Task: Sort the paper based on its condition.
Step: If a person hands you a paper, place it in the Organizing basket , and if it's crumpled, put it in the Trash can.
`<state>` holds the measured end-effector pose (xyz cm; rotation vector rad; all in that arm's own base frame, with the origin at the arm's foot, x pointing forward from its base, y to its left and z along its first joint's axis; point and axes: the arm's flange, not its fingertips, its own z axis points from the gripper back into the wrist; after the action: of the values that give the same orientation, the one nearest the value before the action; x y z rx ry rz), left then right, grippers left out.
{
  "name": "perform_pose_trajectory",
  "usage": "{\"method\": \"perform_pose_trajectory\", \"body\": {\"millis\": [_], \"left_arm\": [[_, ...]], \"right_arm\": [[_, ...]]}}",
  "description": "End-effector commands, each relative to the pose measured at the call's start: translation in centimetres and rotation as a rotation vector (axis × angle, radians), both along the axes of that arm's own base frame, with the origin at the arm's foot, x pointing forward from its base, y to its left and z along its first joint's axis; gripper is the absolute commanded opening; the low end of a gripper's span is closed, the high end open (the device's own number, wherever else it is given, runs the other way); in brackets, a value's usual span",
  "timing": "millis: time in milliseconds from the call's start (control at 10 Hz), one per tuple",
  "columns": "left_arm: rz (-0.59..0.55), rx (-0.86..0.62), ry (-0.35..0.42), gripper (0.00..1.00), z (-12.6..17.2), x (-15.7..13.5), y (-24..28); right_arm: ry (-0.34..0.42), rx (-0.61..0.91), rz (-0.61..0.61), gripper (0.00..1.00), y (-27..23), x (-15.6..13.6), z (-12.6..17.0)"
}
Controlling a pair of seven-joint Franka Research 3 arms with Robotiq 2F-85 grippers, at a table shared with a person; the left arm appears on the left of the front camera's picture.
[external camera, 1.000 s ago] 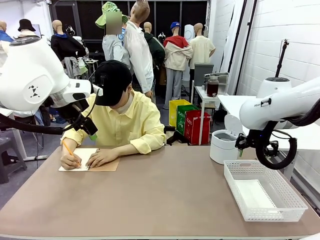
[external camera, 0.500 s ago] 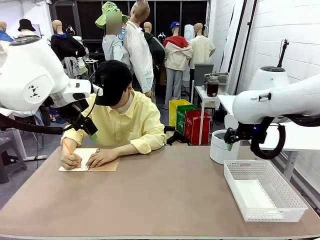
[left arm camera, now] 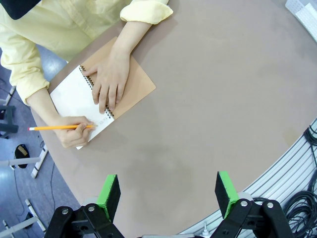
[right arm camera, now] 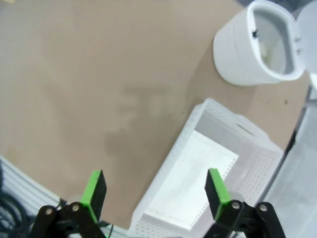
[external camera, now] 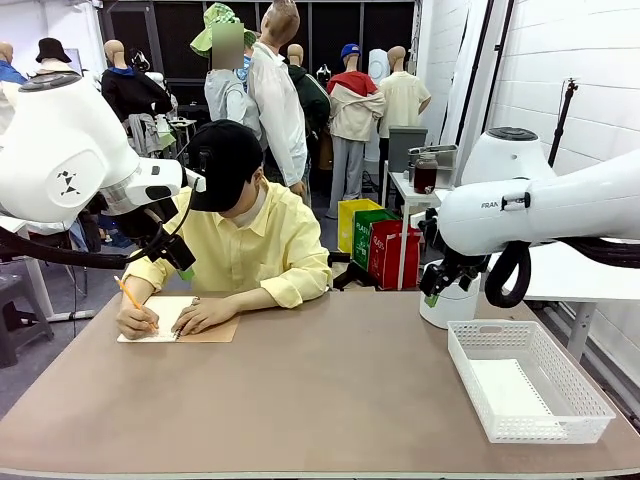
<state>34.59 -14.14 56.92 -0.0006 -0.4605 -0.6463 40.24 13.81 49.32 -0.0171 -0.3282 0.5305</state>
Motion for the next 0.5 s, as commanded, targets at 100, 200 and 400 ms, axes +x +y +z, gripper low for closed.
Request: {"method": "perform_pose_trajectory", "body": {"millis": [100, 200, 400], "left_arm": [[-0.001, -0.003, 0.0, 1.0, 0.08, 0.02, 0.1], [-0.001, -0.003, 0.0, 1.0, 0.08, 0.02, 0.1], [-0.001, -0.003, 0.0, 1.0, 0.08, 0.02, 0.1]], "right_arm": [[0.028, -0.008, -0.025, 1.0, -0.07, 0.18, -0.24], [0.028, -0.008, -0.025, 1.0, -0.07, 0.18, -0.24], [0.012, -0.003, -0.005, 1.0, -0.14, -0.06, -0.2]]}}
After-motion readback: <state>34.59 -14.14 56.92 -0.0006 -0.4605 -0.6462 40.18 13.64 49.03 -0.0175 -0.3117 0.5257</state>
